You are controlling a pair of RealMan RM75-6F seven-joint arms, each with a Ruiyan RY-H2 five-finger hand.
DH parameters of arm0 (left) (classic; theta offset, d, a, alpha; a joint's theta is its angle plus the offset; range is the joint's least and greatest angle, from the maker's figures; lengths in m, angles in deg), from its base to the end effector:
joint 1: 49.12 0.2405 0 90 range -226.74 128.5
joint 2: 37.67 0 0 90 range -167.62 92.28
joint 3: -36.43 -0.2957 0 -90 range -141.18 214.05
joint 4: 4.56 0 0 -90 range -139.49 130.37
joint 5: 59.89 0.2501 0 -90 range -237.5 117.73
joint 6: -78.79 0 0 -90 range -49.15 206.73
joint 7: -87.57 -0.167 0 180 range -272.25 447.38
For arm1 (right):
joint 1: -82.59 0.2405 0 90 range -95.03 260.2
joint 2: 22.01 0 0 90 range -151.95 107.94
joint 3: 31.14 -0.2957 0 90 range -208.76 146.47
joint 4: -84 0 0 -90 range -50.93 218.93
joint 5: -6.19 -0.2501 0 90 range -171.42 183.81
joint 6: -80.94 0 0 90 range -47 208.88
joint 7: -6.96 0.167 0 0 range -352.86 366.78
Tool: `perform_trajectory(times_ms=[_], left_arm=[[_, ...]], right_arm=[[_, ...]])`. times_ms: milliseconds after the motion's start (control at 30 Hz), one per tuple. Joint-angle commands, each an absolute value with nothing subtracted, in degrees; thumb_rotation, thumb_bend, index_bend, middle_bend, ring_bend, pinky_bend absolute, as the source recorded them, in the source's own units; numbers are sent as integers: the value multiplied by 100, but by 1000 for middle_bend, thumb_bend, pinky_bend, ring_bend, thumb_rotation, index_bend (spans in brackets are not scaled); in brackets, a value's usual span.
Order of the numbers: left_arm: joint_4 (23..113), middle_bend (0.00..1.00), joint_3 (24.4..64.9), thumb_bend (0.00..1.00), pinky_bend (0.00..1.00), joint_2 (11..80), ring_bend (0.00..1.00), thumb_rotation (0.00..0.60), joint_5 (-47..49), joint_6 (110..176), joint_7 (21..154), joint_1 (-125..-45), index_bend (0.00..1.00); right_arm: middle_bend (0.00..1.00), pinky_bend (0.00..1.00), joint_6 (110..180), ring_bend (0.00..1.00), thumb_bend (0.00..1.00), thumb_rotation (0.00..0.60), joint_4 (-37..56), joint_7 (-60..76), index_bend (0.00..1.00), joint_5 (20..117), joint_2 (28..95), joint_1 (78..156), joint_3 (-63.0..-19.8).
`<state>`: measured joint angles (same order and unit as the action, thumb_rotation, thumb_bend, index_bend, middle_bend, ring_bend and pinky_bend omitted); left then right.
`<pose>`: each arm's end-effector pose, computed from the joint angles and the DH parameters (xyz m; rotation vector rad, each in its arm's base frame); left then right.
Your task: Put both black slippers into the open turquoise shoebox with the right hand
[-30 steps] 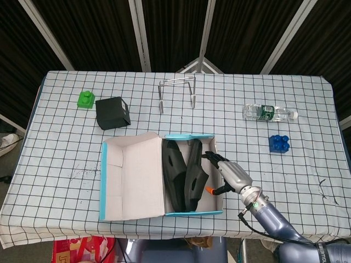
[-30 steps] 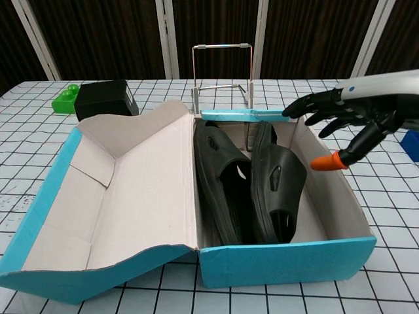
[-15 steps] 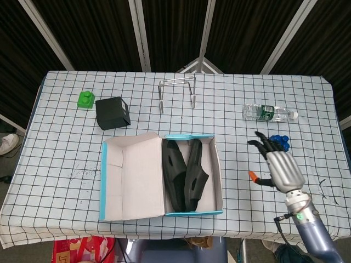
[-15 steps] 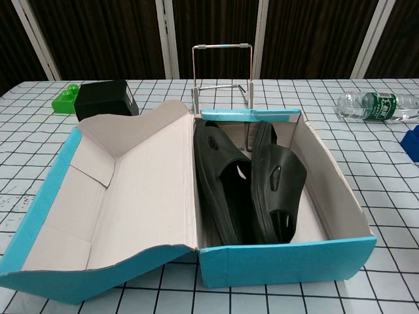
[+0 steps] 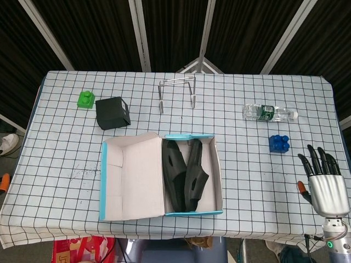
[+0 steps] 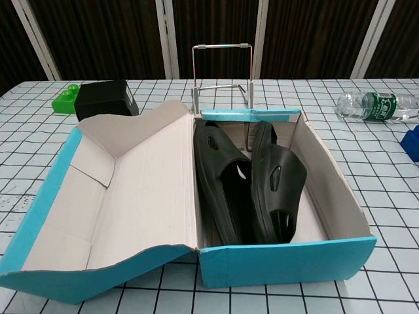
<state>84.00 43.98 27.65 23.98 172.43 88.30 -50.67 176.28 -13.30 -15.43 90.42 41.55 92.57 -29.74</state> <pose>-0.3747 0.2059 0.1784 -1.1975 -0.7504 -0.9601 -0.3261 -0.2195 0.1525 1.4144 -0.5524 0.7614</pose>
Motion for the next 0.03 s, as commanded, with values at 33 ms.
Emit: perform_trajectory(times_ms=[33], left_arm=[[8468,49,4387,492,97,2752,29,600,2288,17101,8722,-5098,222]], right_arm=[[75,151,17488,25,312,600,-1295,-1559,210,9005,4144,9175,-2953]])
